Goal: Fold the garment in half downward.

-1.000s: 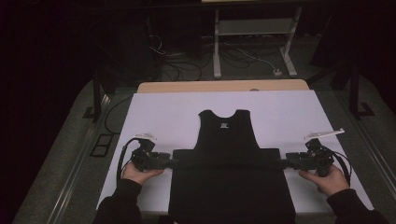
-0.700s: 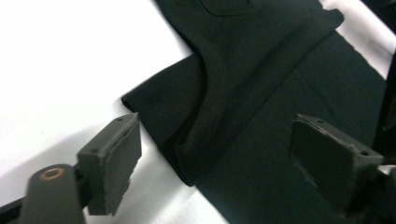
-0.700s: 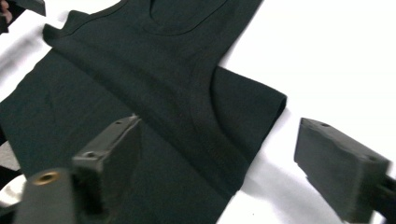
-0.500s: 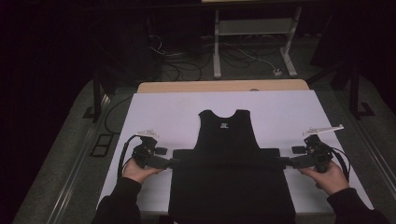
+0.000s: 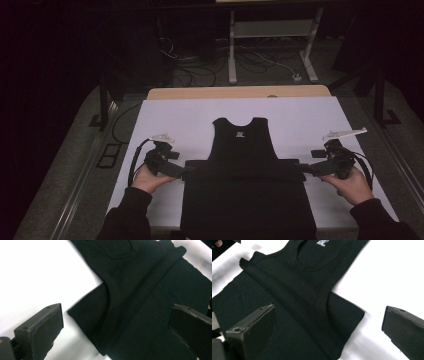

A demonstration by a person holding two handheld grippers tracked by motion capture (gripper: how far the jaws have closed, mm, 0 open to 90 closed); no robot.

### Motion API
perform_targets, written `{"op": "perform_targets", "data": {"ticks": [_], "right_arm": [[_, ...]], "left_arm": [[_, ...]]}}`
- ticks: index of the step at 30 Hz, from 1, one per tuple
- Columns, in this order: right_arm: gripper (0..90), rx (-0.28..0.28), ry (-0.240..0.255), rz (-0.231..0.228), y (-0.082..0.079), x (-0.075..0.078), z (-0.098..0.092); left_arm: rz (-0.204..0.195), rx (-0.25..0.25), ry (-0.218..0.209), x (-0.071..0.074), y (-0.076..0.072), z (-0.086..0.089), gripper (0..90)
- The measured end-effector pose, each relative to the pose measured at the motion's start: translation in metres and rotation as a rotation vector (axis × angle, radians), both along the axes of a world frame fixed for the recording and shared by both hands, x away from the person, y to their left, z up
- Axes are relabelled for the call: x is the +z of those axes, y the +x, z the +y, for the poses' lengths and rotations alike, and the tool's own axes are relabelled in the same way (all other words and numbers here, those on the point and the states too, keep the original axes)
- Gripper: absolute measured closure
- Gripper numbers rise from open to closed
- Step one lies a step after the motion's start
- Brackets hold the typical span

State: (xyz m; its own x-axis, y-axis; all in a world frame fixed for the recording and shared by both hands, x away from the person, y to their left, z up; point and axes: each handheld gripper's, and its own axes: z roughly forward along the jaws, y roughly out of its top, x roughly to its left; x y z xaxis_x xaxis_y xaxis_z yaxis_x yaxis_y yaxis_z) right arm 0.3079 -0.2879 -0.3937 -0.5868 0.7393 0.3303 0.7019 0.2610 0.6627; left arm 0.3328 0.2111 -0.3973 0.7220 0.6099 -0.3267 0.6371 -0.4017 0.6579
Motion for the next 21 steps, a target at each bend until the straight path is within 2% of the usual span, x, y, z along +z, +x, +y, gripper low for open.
{"op": "perform_targets", "data": {"ticks": [4, 13, 17, 21], "right_arm": [[0.0, -0.003, -0.007, -0.011, 0.003, 0.004, 0.001], [0.0, 0.006, -0.005, -0.026, 0.012, 0.015, -0.002], [0.0, 0.005, -0.005, -0.031, 0.016, 0.02, -0.003], [0.0, 0.003, -0.005, -0.035, 0.02, 0.023, -0.004]], "left_arm": [[-0.009, -0.004, -0.015, 0.007, 0.001, -0.001, 0.0], [-0.047, -0.009, 0.015, 0.018, 0.009, -0.006, 0.0], [-0.07, -0.027, 0.037, 0.023, 0.012, -0.008, 0.0], [-0.078, -0.029, 0.036, 0.027, 0.016, -0.01, 0.0]]}}
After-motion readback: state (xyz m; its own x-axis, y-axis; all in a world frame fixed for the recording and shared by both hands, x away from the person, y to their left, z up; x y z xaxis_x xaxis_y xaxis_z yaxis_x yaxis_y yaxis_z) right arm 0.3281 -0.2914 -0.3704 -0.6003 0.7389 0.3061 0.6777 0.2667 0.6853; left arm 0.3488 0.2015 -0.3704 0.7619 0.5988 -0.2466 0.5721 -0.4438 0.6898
